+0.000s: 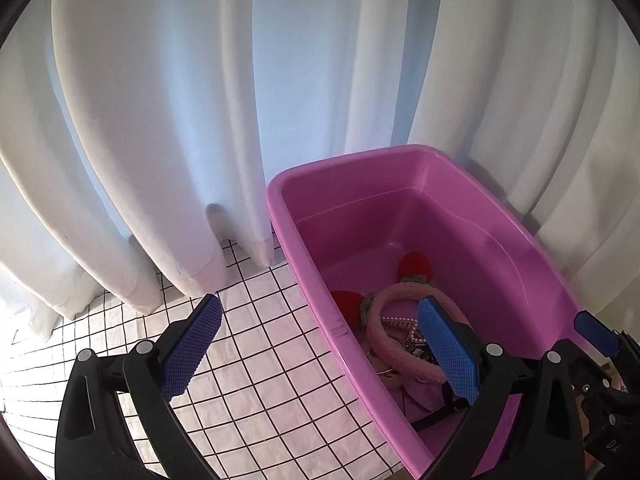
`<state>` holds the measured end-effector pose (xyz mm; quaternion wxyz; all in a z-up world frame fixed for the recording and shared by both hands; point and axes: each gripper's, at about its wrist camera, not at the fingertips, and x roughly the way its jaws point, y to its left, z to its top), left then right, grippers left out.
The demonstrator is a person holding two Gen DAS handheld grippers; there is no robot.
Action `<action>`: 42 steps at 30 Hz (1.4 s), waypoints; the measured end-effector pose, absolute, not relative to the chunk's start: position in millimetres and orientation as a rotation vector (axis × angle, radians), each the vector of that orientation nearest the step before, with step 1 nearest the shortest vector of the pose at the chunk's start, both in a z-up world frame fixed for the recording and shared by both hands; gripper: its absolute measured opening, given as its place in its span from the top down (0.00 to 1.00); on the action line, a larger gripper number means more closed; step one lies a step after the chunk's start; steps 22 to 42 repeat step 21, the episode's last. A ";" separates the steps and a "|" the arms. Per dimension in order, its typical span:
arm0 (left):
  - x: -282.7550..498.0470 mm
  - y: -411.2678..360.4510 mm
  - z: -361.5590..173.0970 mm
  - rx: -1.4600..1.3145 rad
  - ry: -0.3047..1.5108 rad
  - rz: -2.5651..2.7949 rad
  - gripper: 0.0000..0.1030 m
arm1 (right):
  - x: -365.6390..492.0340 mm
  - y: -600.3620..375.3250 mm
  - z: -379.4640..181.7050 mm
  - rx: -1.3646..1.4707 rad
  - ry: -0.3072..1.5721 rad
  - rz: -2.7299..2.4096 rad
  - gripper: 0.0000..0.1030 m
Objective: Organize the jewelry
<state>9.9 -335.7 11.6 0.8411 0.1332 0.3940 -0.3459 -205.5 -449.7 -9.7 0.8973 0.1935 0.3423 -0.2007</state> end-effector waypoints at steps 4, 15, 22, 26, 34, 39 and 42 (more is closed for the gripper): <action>9.6 -335.9 11.6 0.280 0.833 -0.732 0.06 | -206.3 -448.4 -9.6 0.400 0.708 -0.416 0.36; 5.2 -334.8 14.9 0.281 0.827 -0.727 0.06 | -206.7 -446.9 -10.2 0.399 0.710 -0.415 0.36; 8.6 -332.0 13.9 0.272 0.840 -0.717 0.06 | -206.4 -445.4 -9.8 0.397 0.709 -0.410 0.36; 8.6 -332.0 13.9 0.272 0.840 -0.717 0.06 | -206.4 -445.4 -9.8 0.397 0.709 -0.410 0.36; 8.6 -332.0 13.9 0.272 0.840 -0.717 0.06 | -206.4 -445.4 -9.8 0.397 0.709 -0.410 0.36; 8.6 -332.0 13.9 0.272 0.840 -0.717 0.06 | -206.4 -445.4 -9.8 0.397 0.709 -0.410 0.36; 8.6 -332.0 13.9 0.272 0.840 -0.717 0.06 | -206.4 -445.4 -9.8 0.397 0.709 -0.410 0.36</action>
